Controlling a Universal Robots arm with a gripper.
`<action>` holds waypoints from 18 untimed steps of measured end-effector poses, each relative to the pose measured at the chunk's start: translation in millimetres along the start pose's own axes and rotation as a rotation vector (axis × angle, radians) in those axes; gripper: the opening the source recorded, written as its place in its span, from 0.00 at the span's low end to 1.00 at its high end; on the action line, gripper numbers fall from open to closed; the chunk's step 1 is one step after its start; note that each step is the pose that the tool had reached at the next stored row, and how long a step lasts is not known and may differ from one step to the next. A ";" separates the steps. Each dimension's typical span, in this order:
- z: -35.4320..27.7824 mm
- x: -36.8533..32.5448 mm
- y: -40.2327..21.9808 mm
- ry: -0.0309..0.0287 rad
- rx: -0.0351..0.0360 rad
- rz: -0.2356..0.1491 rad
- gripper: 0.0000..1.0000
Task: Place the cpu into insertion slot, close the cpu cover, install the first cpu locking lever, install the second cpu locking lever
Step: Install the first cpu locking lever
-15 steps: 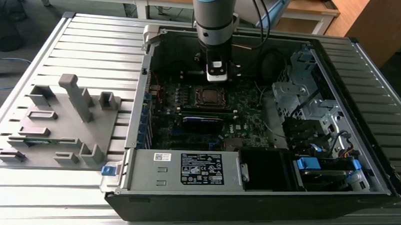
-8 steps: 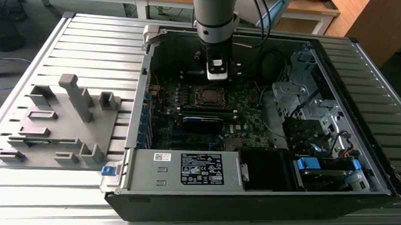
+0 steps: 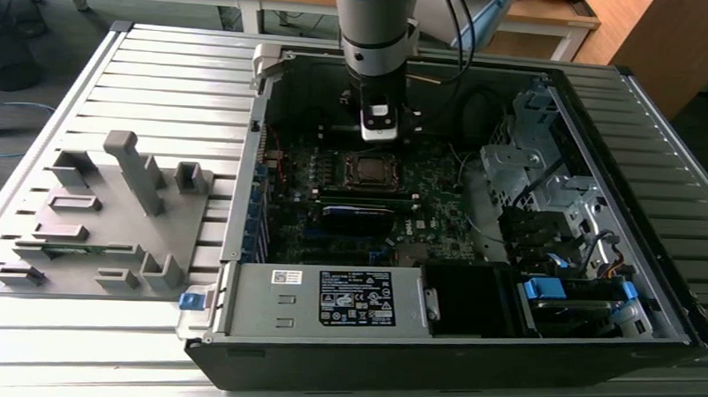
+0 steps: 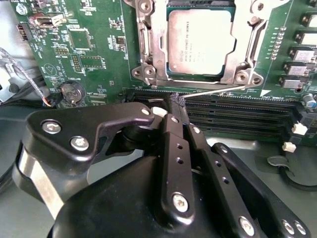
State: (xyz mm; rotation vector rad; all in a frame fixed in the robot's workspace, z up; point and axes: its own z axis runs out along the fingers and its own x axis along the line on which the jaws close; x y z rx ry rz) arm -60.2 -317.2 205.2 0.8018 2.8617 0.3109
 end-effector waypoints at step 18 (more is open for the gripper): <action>3.0 3.1 -0.7 -0.0003 -0.0042 0.001 0.11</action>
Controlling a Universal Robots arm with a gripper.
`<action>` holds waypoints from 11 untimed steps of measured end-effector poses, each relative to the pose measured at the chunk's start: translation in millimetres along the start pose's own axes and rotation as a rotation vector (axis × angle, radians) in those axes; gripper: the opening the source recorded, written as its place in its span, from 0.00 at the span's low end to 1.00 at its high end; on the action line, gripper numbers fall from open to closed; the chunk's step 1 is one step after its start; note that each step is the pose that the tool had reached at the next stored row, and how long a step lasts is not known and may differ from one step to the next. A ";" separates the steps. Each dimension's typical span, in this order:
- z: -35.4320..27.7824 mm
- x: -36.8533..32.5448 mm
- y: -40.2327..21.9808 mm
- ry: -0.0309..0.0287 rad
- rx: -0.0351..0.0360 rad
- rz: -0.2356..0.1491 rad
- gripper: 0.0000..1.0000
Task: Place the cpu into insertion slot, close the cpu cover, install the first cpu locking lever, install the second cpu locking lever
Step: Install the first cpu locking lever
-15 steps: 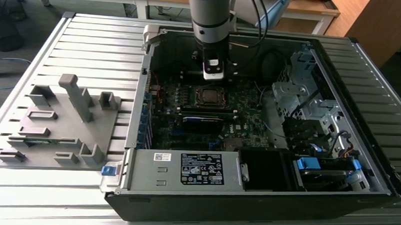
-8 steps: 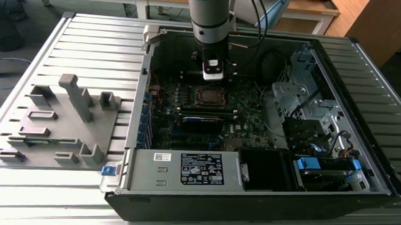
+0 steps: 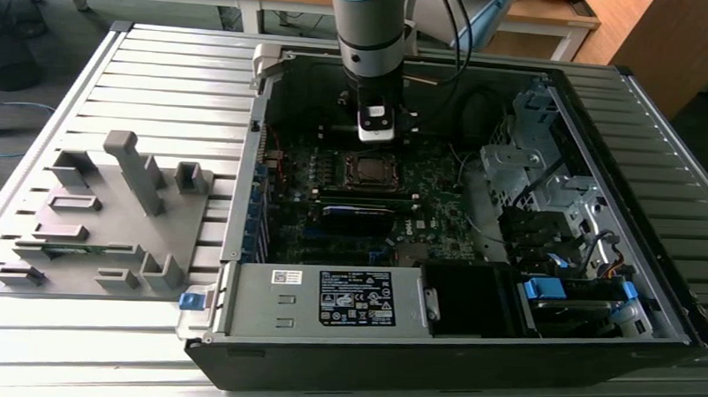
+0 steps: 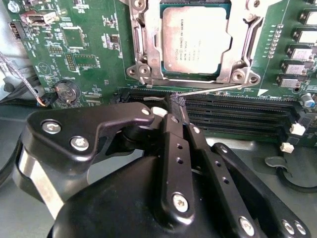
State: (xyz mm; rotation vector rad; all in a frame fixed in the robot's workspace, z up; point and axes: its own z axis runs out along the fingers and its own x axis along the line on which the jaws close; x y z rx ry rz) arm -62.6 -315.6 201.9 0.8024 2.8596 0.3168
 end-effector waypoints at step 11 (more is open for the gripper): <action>1.4 -0.1 -0.3 0.0002 0.0002 0.000 0.11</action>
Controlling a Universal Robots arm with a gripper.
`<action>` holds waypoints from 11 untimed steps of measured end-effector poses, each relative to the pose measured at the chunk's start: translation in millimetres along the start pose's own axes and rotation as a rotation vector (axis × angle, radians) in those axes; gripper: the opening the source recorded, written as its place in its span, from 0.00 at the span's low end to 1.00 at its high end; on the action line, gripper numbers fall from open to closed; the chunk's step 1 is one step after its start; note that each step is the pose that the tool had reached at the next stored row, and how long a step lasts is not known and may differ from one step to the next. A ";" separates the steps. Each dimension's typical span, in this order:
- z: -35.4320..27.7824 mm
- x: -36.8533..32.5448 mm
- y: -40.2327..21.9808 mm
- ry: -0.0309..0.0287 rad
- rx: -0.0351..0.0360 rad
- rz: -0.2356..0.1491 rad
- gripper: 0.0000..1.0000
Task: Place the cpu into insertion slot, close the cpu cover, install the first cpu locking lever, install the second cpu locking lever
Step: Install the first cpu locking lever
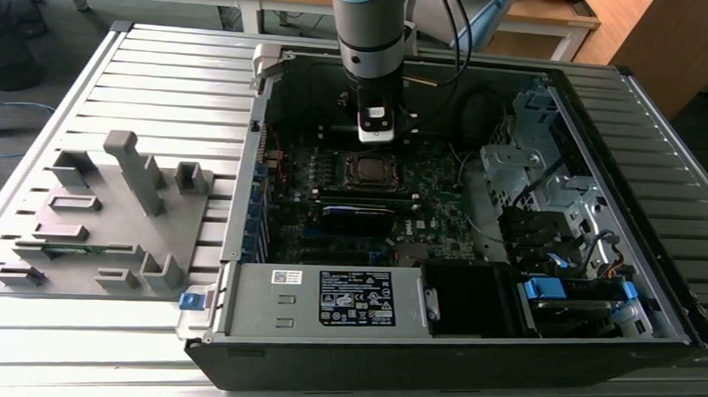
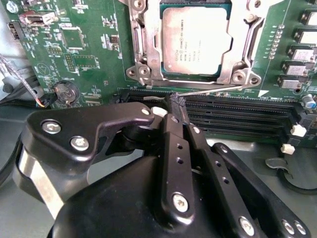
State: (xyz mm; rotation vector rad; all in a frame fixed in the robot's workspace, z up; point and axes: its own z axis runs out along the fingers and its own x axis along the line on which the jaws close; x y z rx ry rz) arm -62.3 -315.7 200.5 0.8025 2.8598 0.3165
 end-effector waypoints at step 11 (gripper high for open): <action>1.6 -0.4 0.0 0.0000 -0.0002 0.000 0.11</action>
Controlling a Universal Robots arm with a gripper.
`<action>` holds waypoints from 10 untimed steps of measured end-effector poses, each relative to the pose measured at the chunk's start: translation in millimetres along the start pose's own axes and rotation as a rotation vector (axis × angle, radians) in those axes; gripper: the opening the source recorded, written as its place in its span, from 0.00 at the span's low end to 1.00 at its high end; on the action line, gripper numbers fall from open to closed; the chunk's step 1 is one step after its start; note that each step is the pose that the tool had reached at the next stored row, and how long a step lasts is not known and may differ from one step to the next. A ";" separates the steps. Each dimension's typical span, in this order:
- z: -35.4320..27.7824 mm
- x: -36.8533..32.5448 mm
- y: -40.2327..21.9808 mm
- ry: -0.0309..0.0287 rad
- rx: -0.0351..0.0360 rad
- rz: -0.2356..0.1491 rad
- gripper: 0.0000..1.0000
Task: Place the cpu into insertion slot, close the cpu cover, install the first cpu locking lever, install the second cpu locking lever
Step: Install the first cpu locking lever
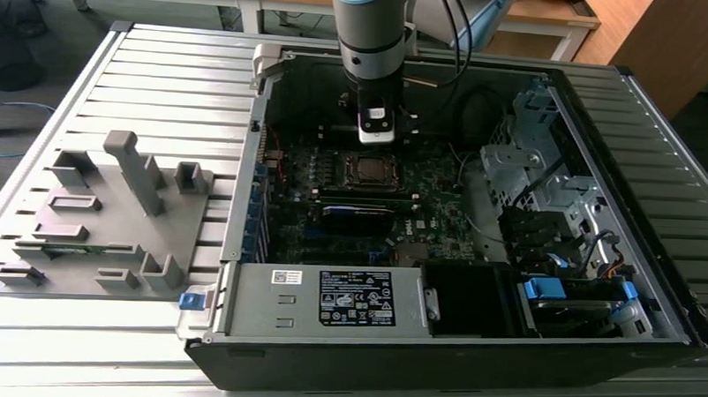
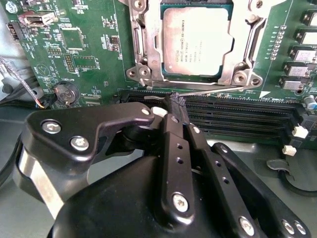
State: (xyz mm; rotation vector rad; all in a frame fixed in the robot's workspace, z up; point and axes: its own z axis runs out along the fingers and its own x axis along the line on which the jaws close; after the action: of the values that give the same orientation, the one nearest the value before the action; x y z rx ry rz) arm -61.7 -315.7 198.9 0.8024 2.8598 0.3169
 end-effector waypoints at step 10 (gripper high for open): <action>0.8 -0.1 -0.4 -0.0001 0.0002 0.000 0.11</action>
State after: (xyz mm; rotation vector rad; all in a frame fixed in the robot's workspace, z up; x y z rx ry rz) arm -61.6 -315.9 198.1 0.8023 2.8598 0.3166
